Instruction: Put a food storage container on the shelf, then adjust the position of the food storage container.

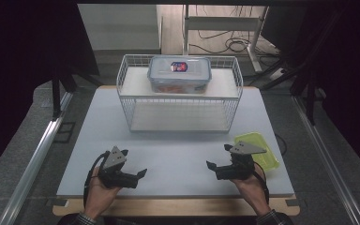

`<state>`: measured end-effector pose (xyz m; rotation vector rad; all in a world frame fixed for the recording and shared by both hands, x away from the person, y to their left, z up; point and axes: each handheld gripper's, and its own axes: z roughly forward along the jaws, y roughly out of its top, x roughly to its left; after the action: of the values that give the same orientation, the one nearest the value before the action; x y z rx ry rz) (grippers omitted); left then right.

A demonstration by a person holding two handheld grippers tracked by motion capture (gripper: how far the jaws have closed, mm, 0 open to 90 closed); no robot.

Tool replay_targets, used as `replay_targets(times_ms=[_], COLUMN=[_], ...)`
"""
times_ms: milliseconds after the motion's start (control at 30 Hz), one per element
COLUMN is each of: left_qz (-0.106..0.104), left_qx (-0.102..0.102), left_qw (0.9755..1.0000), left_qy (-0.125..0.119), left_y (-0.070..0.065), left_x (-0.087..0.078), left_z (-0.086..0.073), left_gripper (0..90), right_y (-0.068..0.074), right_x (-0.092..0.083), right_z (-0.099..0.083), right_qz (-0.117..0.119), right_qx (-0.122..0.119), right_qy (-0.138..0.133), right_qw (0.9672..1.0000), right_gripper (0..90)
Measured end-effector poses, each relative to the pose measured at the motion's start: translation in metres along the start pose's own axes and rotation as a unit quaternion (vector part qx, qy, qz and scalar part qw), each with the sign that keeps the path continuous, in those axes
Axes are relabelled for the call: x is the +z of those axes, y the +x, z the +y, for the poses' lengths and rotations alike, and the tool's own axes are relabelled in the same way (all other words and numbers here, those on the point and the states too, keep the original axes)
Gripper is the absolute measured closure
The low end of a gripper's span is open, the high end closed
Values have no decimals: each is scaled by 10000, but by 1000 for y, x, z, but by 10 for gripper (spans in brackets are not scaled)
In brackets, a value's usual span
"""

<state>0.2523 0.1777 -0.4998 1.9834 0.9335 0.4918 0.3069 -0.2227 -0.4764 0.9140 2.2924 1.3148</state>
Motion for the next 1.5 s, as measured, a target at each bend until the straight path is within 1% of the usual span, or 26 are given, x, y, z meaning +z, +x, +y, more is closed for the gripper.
replay_targets(times_ms=[100, 233, 300, 433, 500, 600, 633, 700, 733, 767, 800, 867, 933, 967, 1033, 1200, 1233, 1300, 1367, 1400, 1433, 1467, 1500], left_qz=[15, 30, 36, 29, 42, 24, 9, -28, -25, -23, -30, -36, -35, -38, -53, -84, -86, -98, -114, -117, -117, -121, -123], left_qx=[63, 116, 115, 49, 16, -61, -87, -111, -96, -79, -74, -67, -75, -83, -119, -155, -153, -148, -129, -125, -125, -116, -116], left_qw=[10000, 9997, 9997, 9998, 9998, 9998, 9998, 9998, 9998, 9998, 9998, 9997, 9997, 9997, 9996, 9995, 9995, 9994, 9994, 9994, 9994, 9993, 9993], left_qy=[70, 205, 198, 176, 186, 177, 169, 166, 182, 199, 205, 219, 234, 236, 246, 281, 277, 280, 313, 317, 317, 321, 324], left_y=[-3, -4, -3, -1, 1, 4, 4, 4, 4, 3, 3, 3, 3, 3, 4, 5, 5, 5, 5, 5, 5, 4, 4], left_x=[2, 6, 6, 6, 7, 7, 7, 8, 9, 9, 10, 11, 11, 11, 12, 13, 13, 13, 13, 14, 14, 14, 14], left_z=[-4, -9, -9, -10, -12, -13, -14, -14, -14, -15, -15, -15, -15, -15, -16, -16, -16, -16, -16, -16, -16, -16, -16], left_gripper=[22, 21, 21, 21, 22, 22, 23, 23, 23, 23, 23, 23, 23, 22, 22, 22, 22, 23, 23, 23, 23, 23, 23], right_y=[0, -1, -2, -5, -9, -17, -20, -26, -29, -32, -35, -42, -48, -52, -59, -79, -83, -91, -99, -102, -102, -110, -112], right_x=[1, 4, 5, 7, 6, 4, 3, 0, -2, -4, -8, -14, -20, -22, -28, -44, -46, -50, -54, -57, -57, -63, -64], right_z=[-4, -10, -11, -12, -11, -11, -11, -11, -11, -10, -9, -7, -8, -8, -9, -10, -11, -15, -18, -19, -19, -20, -21], right_qz=[-14, 10, -37, -123, -216, -398, -436, -429, -503, -589, -654, -710, -855, -874, -989, -1202, -1240, -1394, -1549, -1632, -1632, -1787, -1846], right_qx=[-21, 20, 23, 155, 226, 424, 466, 523, 528, 545, 583, 629, 571, 545, 557, 529, 529, 518, 620, 683, 683, 773, 804], right_qy=[34, 201, 240, 325, 343, 400, 422, 504, 515, 507, 479, 487, 538, 562, 551, 524, 574, 672, 693, 671, 671, 609, 596], right_qw=[10000, 9998, 9997, 9993, 9989, 9975, 9971, 9964, 9960, 9955, 9950, 9943, 9932, 9931, 9920, 9900, 9892, 9866, 9835, 9819, 9819, 9790, 9777], right_gripper=[49, 49, 47, 0, 0, 0, 0, 0, 12, 49, 104, 225, 346, 399, 521, 760, 792, 859, 895, 896, 896, 896, 896])
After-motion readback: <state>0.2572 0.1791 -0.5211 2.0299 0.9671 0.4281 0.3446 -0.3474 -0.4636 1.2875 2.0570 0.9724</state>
